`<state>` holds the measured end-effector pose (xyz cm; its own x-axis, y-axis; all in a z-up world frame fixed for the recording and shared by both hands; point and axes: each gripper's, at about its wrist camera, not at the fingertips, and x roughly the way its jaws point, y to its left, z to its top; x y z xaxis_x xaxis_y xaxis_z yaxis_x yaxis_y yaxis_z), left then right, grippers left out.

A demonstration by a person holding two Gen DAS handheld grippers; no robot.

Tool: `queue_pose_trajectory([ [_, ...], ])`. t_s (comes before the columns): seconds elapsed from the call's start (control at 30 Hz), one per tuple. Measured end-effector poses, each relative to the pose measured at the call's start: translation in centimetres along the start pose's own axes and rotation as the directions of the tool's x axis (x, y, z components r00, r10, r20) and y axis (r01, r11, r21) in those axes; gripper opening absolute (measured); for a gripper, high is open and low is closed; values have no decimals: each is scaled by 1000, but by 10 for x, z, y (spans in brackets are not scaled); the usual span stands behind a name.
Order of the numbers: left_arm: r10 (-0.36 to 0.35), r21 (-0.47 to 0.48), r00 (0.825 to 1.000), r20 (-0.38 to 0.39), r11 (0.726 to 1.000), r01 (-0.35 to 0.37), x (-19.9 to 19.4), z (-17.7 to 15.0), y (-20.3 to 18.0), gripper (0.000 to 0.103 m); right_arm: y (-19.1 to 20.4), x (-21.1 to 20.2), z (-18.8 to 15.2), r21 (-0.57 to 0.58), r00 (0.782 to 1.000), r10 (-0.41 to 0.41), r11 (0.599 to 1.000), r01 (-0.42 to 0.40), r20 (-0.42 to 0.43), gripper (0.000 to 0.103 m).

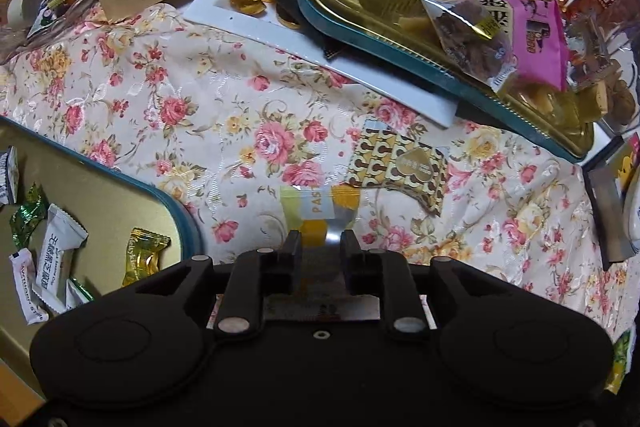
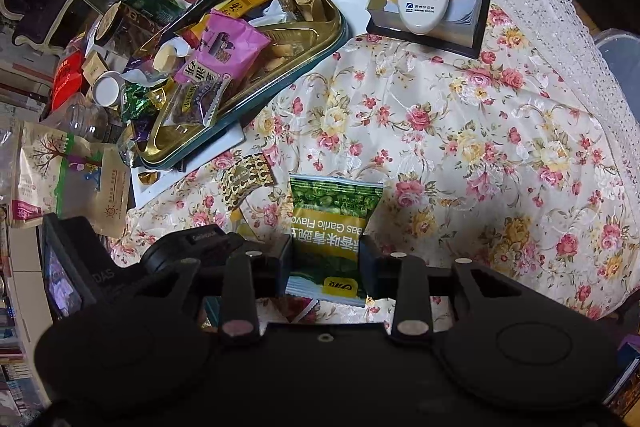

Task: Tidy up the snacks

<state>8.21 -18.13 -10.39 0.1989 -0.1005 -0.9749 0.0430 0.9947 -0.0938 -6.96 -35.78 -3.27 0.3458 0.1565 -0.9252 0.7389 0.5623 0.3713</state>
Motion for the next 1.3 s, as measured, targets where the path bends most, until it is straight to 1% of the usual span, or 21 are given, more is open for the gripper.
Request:
queue_pose_trajectory([
  [0.07, 19, -6, 1000, -2, 1000, -19, 5, 1, 1, 29, -1, 0, 0, 3, 1000, 0, 1000, 0, -1, 37],
  [0.13, 17, -12, 1000, -1, 1000, -17, 9, 1, 2, 29, -1, 0, 0, -2, 1000, 3, 1000, -3, -3, 37],
  [0.33, 45, 39, 999, 24, 998, -46, 12, 2, -12, 29, 0, 0, -2, -10, 1000, -1, 1000, 1, -5, 37],
  [0.53, 16, 23, 1000, 16, 1000, -17, 12, 4, -14, 30, 1, 1, -1, -8, 1000, -8, 1000, 8, -9, 37],
  [0.63, -18, 1, 1000, 3, 1000, 18, 12, 7, -11, 30, 1, 2, -1, -11, 1000, -8, 1000, 8, -13, 37],
  [0.7, -75, -35, 997, -18, 997, 74, 13, 9, -6, 30, 1, 3, -1, -12, 1000, -9, 1000, 9, -15, 37],
  [0.73, -113, -67, 993, -31, 992, 111, 16, 12, 0, 30, 1, 3, -1, -11, 1000, -10, 1000, 9, -16, 37],
  [0.8, -158, -114, 986, -47, 982, 152, 18, 14, 6, 30, 1, 2, -1, -11, 1000, -10, 1000, 10, -14, 37],
  [0.83, -164, -121, 985, -49, 980, 157, 17, 14, 6, 31, 1, 1, -1, -12, 1000, -11, 1000, 11, -11, 37],
  [0.9, -146, -107, 988, -52, 984, 139, 18, 13, 2, 35, 1, 0, -1, -13, 1000, -17, 1000, 17, -5, 37],
  [0.93, -135, -95, 990, -50, 987, 130, 18, 11, -1, 38, 1, 0, -1, -15, 1000, -18, 1000, 18, -4, 38],
  [1.1, -102, -39, 995, -12, 994, 101, 5, 6, -13, 38, 0, -1, -1, -12, 1000, -20, 1000, 20, -1, 38],
  [1.2, -76, 7, 996, 39, 997, 76, -7, 11, -17, 39, -2, -2, 1, 1, 1000, -22, 1000, 22, 6, 38],
  [1.27, -66, 32, 997, 32, 997, 65, -7, 14, -17, 40, -3, -2, 2, 10, 1000, -22, 1000, 22, 5, 38],
  [1.3, -67, 27, 998, 19, 997, 66, -5, 14, -17, 40, -3, -2, 2, 10, 1000, -22, 1000, 22, 5, 38],
])
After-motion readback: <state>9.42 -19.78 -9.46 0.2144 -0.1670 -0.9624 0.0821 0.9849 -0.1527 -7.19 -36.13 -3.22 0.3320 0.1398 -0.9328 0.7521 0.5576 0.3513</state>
